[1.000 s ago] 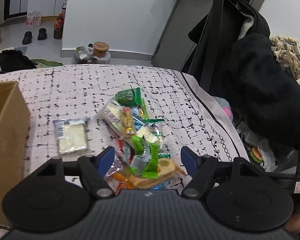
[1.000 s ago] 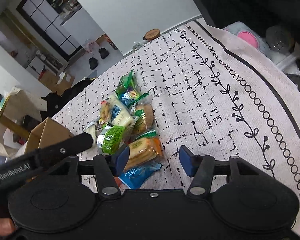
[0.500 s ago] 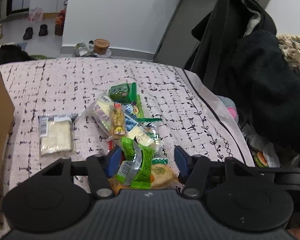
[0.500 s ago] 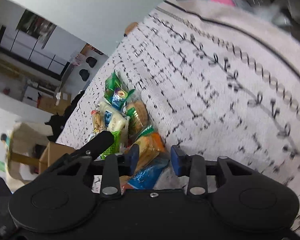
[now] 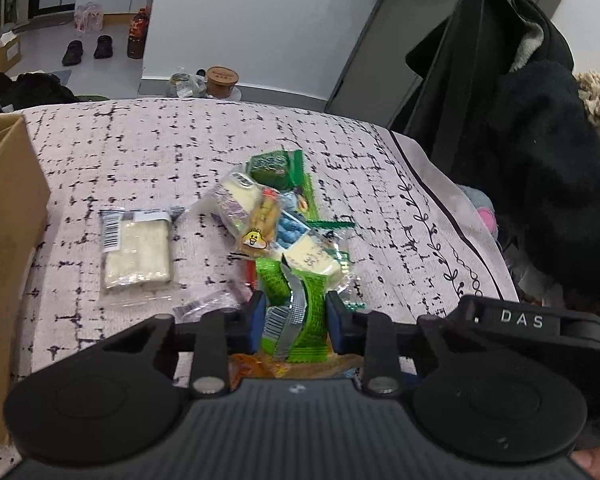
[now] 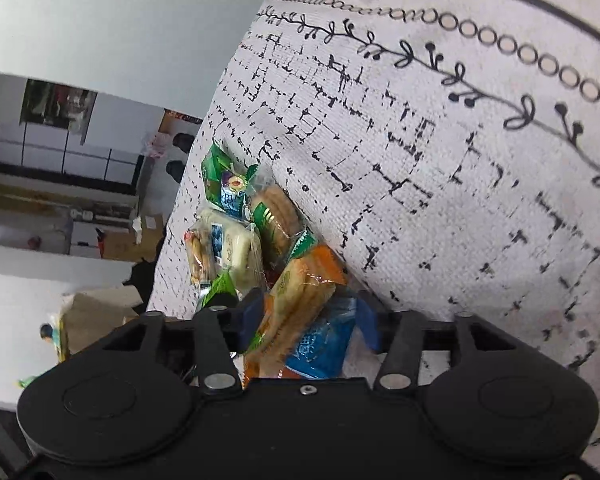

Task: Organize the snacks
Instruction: 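Close the left tool on the green packet while the right tool grips the bread roll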

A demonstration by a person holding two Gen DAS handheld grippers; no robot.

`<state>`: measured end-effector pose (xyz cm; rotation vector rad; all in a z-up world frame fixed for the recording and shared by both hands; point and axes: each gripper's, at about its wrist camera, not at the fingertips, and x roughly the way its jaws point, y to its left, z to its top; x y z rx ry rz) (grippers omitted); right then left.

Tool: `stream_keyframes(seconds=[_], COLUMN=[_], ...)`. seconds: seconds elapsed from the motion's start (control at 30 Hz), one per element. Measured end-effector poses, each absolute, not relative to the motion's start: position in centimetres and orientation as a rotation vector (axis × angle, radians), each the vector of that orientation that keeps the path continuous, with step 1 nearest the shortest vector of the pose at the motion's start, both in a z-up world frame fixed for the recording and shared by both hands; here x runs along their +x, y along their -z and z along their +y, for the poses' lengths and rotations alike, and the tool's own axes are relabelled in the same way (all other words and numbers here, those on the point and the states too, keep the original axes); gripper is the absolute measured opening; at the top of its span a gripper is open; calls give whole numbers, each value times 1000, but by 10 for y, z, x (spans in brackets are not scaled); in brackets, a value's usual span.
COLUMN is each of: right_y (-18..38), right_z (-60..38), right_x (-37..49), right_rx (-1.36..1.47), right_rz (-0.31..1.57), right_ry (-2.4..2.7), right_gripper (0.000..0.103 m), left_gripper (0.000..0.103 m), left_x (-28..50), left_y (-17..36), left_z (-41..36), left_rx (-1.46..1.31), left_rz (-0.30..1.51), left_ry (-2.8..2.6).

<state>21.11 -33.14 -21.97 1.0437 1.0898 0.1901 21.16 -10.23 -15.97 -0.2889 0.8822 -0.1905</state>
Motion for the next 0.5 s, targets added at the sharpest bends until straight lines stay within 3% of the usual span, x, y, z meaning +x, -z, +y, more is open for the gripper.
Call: stream_keyframes(seconds=[0.33,0.43,0.47,0.5], right_y=[226,228,229,229], right_z=[-316,-311,-310,-310], right_x=[219,222,221,219], right_rx=[1062,1035,1039,1044], right_rz=[1047,1056,1053,1045], right_ry=[-192,-166,-171,-177], right_gripper=[55,42,32,28], left_gripper=[30,30,30,30], left_x=[201,196,195,193], left_y=[146,144,144,143], left_z=[-73,-67,-66,-65], left_rx=[-310,-314,-313,-312], left_rz=[840,834,835,835], left_ry=[148,138,136,134])
